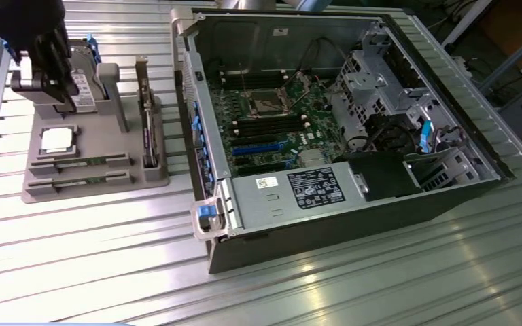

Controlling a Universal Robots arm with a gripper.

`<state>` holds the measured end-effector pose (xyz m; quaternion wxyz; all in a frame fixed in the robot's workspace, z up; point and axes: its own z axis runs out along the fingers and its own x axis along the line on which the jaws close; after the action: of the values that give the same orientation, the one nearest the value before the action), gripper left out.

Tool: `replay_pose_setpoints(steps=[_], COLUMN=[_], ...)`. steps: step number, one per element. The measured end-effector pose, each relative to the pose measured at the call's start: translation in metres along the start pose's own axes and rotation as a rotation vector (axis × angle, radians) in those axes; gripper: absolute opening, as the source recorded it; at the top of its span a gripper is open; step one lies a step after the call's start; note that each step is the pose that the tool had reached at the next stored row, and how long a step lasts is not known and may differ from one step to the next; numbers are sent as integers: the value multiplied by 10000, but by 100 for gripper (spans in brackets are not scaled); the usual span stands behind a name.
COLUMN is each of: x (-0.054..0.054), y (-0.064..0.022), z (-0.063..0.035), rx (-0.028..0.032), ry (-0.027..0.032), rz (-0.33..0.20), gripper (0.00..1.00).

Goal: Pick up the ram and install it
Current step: 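Pick up the ram and move it above insertion slot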

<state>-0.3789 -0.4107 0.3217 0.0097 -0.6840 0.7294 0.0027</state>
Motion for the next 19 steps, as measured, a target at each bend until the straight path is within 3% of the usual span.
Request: replay_pose_setpoints(steps=[6, 13, 16, 19], x=[105, 167, 188, 303], y=[45, 79, 83, 94], z=[88, 345, 358, 363], rx=[2, 1, 0, 1], ry=[-1, 0, 0, 0], rz=[0, -5, -6, -10], gripper=[36, 36, 36, 36])
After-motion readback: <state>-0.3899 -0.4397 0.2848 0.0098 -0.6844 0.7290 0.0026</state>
